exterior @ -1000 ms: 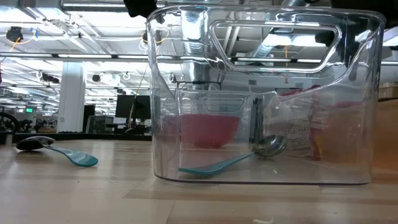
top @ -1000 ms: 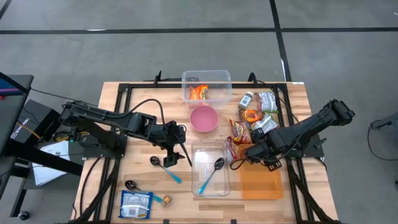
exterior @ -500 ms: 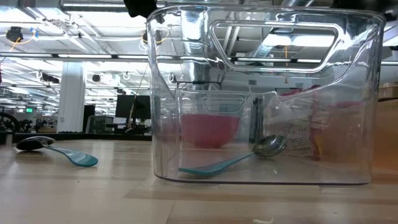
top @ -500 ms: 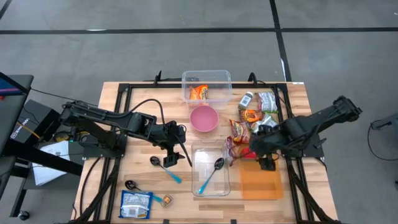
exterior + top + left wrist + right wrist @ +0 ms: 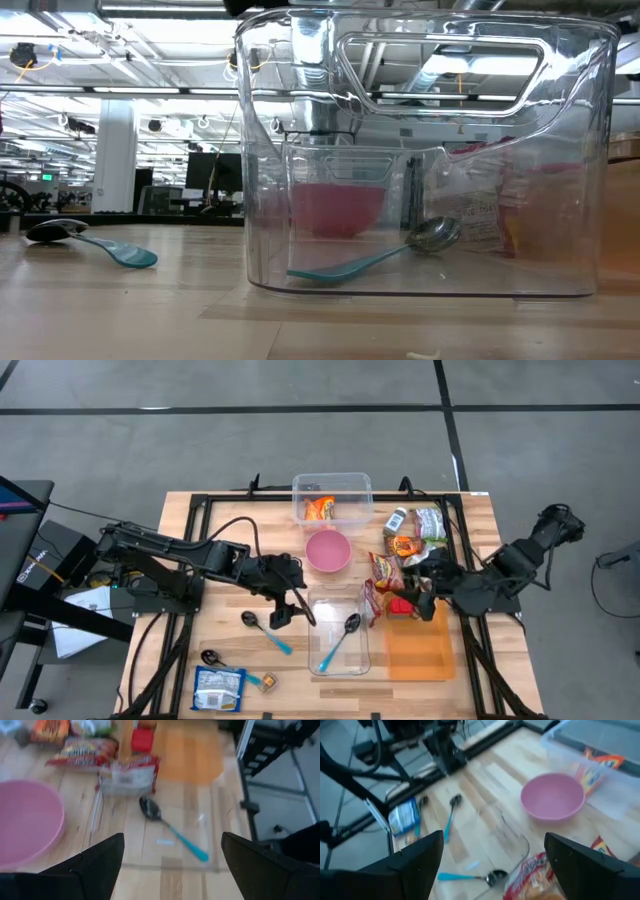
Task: Pick & Place Food Item
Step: Put the blue spoon into the bottom transparent bin
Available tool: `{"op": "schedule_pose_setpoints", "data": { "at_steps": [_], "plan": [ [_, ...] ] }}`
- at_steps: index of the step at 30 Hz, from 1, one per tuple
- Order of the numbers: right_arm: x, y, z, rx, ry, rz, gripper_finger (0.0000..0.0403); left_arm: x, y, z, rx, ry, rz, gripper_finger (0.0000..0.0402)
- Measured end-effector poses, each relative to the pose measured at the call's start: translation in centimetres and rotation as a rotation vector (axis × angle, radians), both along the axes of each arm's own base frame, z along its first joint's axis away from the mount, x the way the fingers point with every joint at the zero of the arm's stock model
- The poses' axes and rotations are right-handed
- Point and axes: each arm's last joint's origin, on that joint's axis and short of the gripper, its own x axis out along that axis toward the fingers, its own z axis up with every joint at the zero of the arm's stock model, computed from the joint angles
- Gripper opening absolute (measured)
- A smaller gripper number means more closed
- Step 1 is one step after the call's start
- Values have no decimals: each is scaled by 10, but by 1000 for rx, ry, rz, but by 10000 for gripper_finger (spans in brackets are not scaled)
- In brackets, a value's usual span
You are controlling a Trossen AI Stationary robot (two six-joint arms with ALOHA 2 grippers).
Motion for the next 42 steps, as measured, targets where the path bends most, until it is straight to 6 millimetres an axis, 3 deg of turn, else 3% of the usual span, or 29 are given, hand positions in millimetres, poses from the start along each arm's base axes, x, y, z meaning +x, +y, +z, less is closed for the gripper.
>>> {"op": "schedule_pose_setpoints", "data": {
  "at_steps": [5, 21, 35, 42],
  "plan": [
    [1, 1, 2, -6, -30, -16, 338, 6, -1, 7, -22, -96, 1, 328],
    [2, -2, 1, -26, -16, -25, 338, 6, -1, 7, -36, -92, 13, 328],
    [2, -2, 1, -40, -11, -19, 338, -24, -5, 13, -133, 39, -54, 328],
    [2, -2, 1, -39, -12, -17, 338, -30, -8, 10, -212, 116, 28, 328]
  ]
}}
